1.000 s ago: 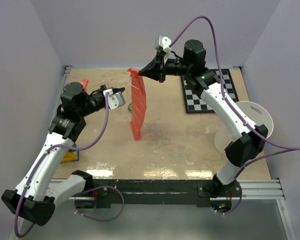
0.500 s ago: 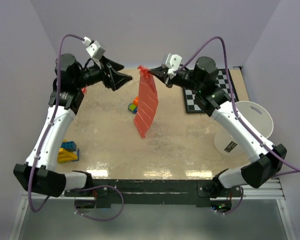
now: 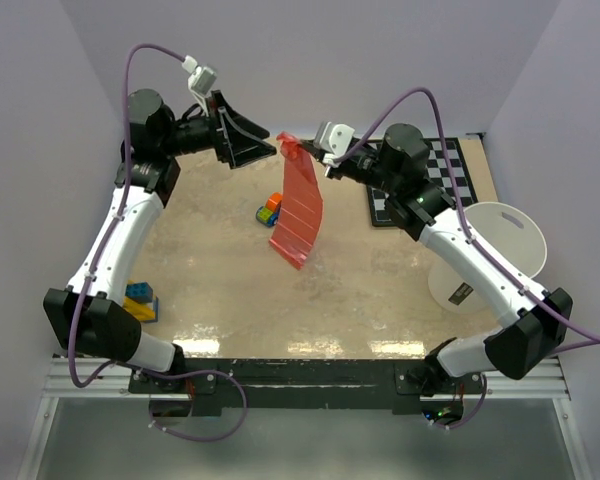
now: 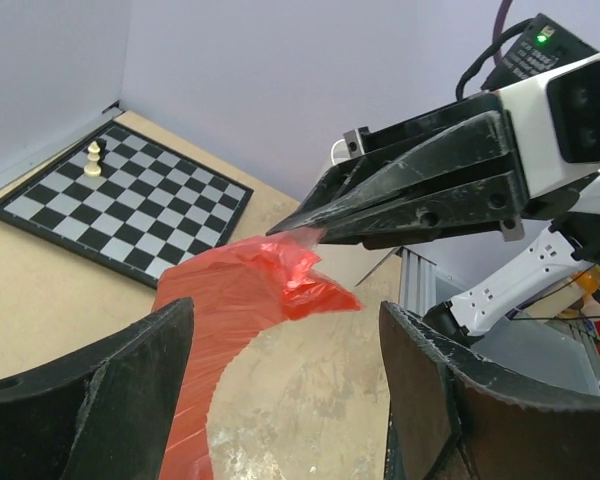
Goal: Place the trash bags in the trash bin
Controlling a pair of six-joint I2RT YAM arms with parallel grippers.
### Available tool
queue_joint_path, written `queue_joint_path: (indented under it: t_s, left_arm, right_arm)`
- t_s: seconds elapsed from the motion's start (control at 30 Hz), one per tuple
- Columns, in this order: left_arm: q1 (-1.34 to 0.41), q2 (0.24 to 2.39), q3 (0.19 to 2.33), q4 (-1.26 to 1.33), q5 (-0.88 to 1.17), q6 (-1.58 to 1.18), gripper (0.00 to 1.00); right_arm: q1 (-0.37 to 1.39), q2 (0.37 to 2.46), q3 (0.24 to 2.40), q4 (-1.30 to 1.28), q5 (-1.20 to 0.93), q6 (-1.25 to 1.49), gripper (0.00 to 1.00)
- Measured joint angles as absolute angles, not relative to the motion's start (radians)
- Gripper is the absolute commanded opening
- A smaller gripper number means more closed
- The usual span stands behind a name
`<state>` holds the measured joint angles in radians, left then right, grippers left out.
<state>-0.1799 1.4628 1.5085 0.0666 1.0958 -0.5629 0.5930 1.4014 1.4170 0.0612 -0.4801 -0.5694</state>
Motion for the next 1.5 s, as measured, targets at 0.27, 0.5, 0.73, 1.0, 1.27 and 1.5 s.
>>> queue_joint_path:
  t_s: [0.27,0.5,0.73,1.0,1.27,1.5]
  left_arm:
    - [-0.228,1.489,1.515,0.117,1.11,-0.608,0.71]
    - [-0.27,1.564,1.524,0.138,1.09,-0.64,0.56]
    - [-0.263,1.587,1.534,0.153,1.082,-0.67,0.42]
    - [-0.236,1.587,1.534,0.168,1.068,-0.673,0.27]
    - [-0.234,1.588,1.534,0.162,1.059,-0.662,0.0]
    - [-0.167,1.586,1.531,0.123,0.984,-0.64,0.0]
  right_arm:
    - [0.612,1.402,1.416,0.06,-0.457,-0.612,0.0]
    - [0.642,1.411,1.416,0.049,-0.439,-0.65,0.0]
    - [0.64,1.414,1.415,0.036,-0.417,-0.662,0.0]
    - [0.641,1.414,1.413,0.036,-0.413,-0.667,0.0]
    - [0.641,1.414,1.411,0.035,-0.412,-0.668,0.0]
    - [0.641,1.409,1.388,0.007,-0.41,-0.681,0.0]
